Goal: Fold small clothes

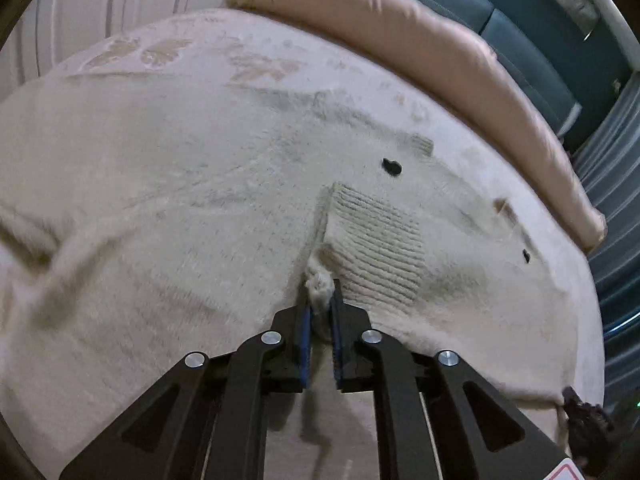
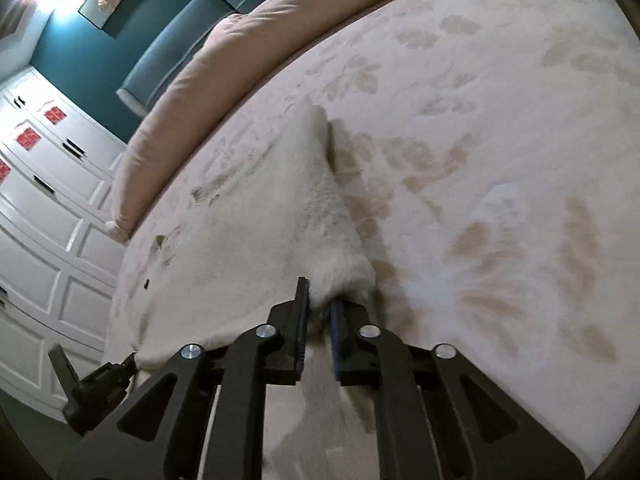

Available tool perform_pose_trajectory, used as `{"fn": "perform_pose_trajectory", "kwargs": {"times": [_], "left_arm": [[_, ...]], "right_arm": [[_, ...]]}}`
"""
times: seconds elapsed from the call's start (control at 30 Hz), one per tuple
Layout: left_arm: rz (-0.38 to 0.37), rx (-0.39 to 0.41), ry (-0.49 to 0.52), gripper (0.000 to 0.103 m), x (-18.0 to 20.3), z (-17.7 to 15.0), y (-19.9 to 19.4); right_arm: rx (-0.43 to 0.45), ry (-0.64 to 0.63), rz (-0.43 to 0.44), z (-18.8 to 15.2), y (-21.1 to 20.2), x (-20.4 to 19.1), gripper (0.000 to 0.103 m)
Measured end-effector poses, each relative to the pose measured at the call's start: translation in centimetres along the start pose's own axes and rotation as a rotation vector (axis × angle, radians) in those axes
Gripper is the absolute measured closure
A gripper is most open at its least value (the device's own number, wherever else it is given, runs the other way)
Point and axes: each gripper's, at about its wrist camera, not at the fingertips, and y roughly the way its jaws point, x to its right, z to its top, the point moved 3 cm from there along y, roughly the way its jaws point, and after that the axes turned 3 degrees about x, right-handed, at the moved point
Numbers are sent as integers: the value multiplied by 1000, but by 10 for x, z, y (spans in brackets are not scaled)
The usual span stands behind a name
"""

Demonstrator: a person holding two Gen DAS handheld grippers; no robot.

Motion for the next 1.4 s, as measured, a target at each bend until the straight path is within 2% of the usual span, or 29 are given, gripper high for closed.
{"fn": "perform_pose_trajectory", "kwargs": {"times": [0.07, 0.1, 0.17, 0.23, 0.3, 0.37, 0.4, 0.43, 0.47, 0.5, 0.57, 0.6, 0.63, 0.67, 0.7, 0.73, 0.8, 0.87, 0.9, 0.93, 0.97, 1.03, 1.07, 1.23, 1.27, 1.3, 1.33, 1.4], "left_arm": [[-6, 14, -6, 90, -1, -1, 0], [-8, 18, -7, 89, -1, -1, 1], [-15, 28, -8, 89, -1, -4, 3], [-28, 47, -9, 89, -1, -12, 1], [-48, 57, -22, 88, -3, -14, -3], [-79, 62, -49, 88, -10, -14, -2], [-98, 64, -65, 88, -13, -14, -3], [-110, 66, -75, 88, -15, -14, -2], [-116, 68, -80, 88, -15, -14, -1], [-114, 72, -76, 88, -15, -14, -1], [-95, 81, -54, 88, -11, -14, -1], [-84, 84, -40, 87, -9, -15, 0], [-75, 84, -28, 86, -7, -15, 1], [-66, 85, -8, 84, -3, -15, 1], [-53, 86, 7, 83, -1, -16, 2], [-40, 86, 17, 83, 1, -16, 2], [-22, 87, 33, 83, 3, -16, 3], [-10, 88, 42, 83, 4, -16, 3], [-1, 89, 50, 83, 5, -16, 3], [9, 90, 58, 83, 6, -16, 4], [16, 90, 64, 83, 6, -17, 4], [38, 91, 82, 83, 9, -17, 4], [50, 92, 93, 83, 11, -17, 4], [115, 99, 147, 83, 19, -19, 4], [130, 100, 160, 83, 21, -20, 5], [154, 101, 181, 83, 24, -20, 6], [171, 103, 195, 82, 26, -21, 6], [215, 108, 233, 82, 32, -22, 7]], "right_arm": [[38, -26, -46, 0, -20, -3, 90], [61, -42, -73, 1, -25, -3, 84], [93, -81, -98, 15, -24, -11, 67], [90, -106, -109, 28, -9, -21, 43], [87, -157, -131, 45, 14, -33, 42], [32, -195, -193, 53, 51, -35, 42], [-3, -204, -203, 50, 66, -37, 55], [-29, -204, -197, 47, 75, -36, 76], [-17, -199, -182, 47, 76, -38, 82], [34, -193, -140, 50, 64, -43, 87], [144, -162, -80, 56, 40, -41, 87], [148, -161, -112, 56, 42, -34, 87], [91, -160, -183, 53, 59, -19, 87], [11, -143, -203, 47, 76, -4, 87], [36, -127, -189, 49, 71, -3, 88], [41, -136, -205, 54, 65, -10, 84], [107, -178, -254, 57, 43, -29, 84], [194, -246, -223, 50, 11, -53, 83], [202, -268, -205, 44, 5, -58, 82], [184, -291, -185, 37, 3, -61, 82], [123, -336, -185, 23, 13, -62, 83], [15, -414, -262, 1, 40, -52, 83], [0, -440, -277, -9, 48, -44, 84], [90, -412, -236, 0, 10, -58, 81], [78, -431, -263, -3, 14, -58, 80], [40, -463, -324, -11, 28, -48, 80], [32, -476, -331, -21, 34, -44, 80], [61, -493, -331, -22, 34, -47, 79]]}}
